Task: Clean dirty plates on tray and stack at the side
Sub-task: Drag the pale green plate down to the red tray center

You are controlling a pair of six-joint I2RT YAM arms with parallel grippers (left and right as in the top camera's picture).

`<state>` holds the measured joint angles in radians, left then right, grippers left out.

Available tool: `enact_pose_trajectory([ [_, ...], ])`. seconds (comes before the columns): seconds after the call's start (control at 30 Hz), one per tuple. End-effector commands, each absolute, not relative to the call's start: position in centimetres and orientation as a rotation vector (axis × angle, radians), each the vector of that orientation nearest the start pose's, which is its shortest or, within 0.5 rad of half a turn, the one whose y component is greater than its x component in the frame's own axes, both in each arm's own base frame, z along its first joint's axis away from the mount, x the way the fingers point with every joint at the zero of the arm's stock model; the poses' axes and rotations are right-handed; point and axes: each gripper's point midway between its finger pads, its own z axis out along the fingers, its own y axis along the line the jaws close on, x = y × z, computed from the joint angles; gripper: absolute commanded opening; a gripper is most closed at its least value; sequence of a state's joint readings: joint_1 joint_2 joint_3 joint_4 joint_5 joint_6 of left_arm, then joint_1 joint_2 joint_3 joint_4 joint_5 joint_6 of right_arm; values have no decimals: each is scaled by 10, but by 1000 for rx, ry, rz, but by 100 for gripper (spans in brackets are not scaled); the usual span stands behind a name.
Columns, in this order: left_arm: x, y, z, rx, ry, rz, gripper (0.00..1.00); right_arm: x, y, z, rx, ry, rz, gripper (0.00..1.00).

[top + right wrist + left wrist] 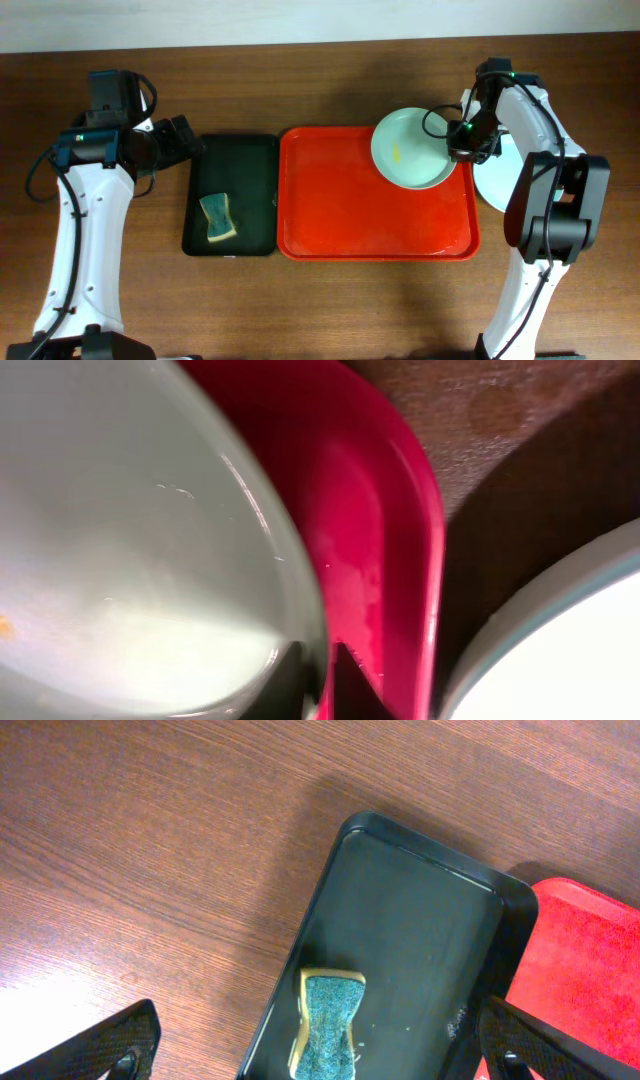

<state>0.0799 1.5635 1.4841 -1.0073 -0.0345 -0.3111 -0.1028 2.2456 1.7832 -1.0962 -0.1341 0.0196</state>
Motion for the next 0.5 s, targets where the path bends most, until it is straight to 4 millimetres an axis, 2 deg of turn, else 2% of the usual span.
enact_pose_trajectory([
  [0.0, 380, 39, 201, -545, 2598, -19, 99, 432, -13, 16, 175, 3122, 262, 4],
  [0.17, 380, 39, 201, -545, 2598, -19, 99, 424, 12, 21, 164, 3139, 443, 4],
  [0.47, 380, 39, 201, -545, 2598, -19, 99, 385, 58, 25, 29, 3302, 466, 4],
])
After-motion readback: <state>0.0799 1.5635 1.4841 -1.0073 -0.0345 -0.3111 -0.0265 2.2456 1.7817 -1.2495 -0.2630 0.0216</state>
